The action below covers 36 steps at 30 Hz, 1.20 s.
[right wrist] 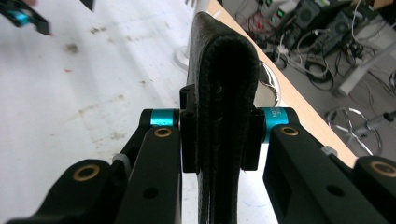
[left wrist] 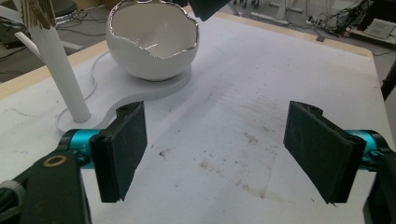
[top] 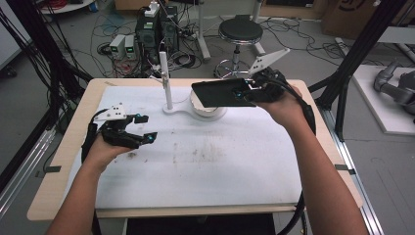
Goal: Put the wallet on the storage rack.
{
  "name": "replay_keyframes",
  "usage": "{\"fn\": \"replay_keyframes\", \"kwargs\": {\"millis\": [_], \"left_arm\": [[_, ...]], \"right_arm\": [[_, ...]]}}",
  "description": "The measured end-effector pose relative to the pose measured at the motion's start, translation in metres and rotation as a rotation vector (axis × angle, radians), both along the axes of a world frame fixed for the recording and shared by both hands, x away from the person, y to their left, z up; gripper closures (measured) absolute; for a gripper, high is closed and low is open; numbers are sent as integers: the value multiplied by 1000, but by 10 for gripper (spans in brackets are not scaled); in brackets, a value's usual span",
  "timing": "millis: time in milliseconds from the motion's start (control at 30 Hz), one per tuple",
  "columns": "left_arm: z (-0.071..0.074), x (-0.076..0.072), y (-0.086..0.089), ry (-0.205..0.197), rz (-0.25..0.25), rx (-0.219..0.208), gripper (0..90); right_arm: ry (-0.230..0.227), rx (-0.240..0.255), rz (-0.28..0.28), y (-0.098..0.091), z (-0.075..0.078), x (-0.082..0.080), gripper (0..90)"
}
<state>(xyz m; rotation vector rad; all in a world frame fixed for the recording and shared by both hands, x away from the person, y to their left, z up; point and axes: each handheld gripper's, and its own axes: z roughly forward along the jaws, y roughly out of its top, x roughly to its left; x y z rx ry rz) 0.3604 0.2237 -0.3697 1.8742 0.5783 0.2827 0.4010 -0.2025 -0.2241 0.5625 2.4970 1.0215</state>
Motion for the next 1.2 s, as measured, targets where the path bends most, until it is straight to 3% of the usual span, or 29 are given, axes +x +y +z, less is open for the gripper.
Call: {"fn": "replay_keyframes", "kwargs": {"millis": [300,467,733,1200], "left_arm": [[0,1,1,2,1,-4,216],[-1,1,0,6,-1,-2,216],[-2,2,0,11,-4,-1,217],[-5,4,-2,22,3,20,216]], "right_arm": [[40,-46,-63,16,-4,32,756],[79,-95,-104,21,-9,49,756],[102,-134,-119,27,-23,68,755],[158,-142,-123,45,-38,90,755]]}}
